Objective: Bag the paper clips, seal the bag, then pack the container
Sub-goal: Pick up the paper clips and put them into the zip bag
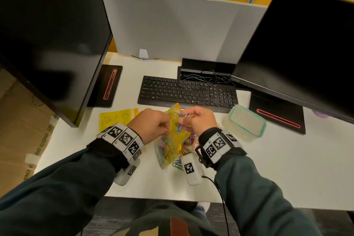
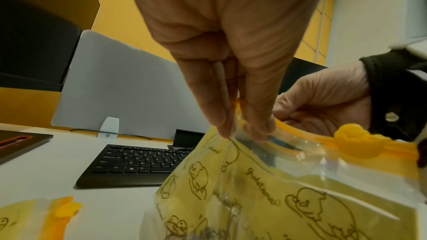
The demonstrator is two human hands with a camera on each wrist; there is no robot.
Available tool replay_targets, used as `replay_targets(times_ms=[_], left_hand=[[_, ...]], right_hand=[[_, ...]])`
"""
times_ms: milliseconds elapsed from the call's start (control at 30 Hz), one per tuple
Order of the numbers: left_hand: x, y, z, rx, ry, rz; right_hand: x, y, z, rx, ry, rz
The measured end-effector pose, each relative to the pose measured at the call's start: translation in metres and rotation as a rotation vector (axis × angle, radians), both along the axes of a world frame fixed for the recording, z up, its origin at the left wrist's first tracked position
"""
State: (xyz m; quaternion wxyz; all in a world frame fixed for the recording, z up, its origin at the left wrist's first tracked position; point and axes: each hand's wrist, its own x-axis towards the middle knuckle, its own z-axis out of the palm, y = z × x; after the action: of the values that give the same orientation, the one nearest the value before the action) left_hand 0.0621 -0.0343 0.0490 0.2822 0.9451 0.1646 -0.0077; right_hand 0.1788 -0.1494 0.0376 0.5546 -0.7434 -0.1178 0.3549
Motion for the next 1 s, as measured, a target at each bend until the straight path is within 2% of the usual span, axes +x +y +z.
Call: replay_targets(times_ms=[167,267,367,433,500,700,833,900,1000], left_hand=[[0.002,0.000,-0.002,-0.002,0.001,-0.002],[0.002,0.000,-0.004,-0.021,0.016,0.010],[0.001,0.001,-0.004,-0.037,0.018,0.018],[-0.001,0.002,-0.004,-0.050,0.012,0.031],[-0.002,0.003,-0.005,-0.060,0.011,0.044],[-0.002,0.004,-0.006,-0.055,0.033,0.049],[-0.002,0.002,-0.005,-0.047,0.038,0.045],[-0.003,0.002,-0.005,-0.047,0.041,0.047],[-0.005,0.003,-0.005,-0.034,0.050,0.052]], right_hand=[[0.005,-0.009,0.001,-0.012,-0.043,0.057],[0.025,-0.037,-0.004,-0.078,-0.099,-0.037],[0.053,-0.085,-0.031,-0.425,-0.209,-0.124],[0.058,-0.114,-0.050,-0.764,-0.271,0.024],[0.054,-0.129,-0.065,-0.964,-0.345,0.159],[0.054,-0.105,-0.088,-0.850,-0.475,0.155],[0.065,-0.079,-0.085,-0.728,-0.537,0.177],[0.072,-0.071,-0.082,-0.721,-0.624,0.273],[0.078,-0.065,-0.083,-0.810,-0.668,0.508]])
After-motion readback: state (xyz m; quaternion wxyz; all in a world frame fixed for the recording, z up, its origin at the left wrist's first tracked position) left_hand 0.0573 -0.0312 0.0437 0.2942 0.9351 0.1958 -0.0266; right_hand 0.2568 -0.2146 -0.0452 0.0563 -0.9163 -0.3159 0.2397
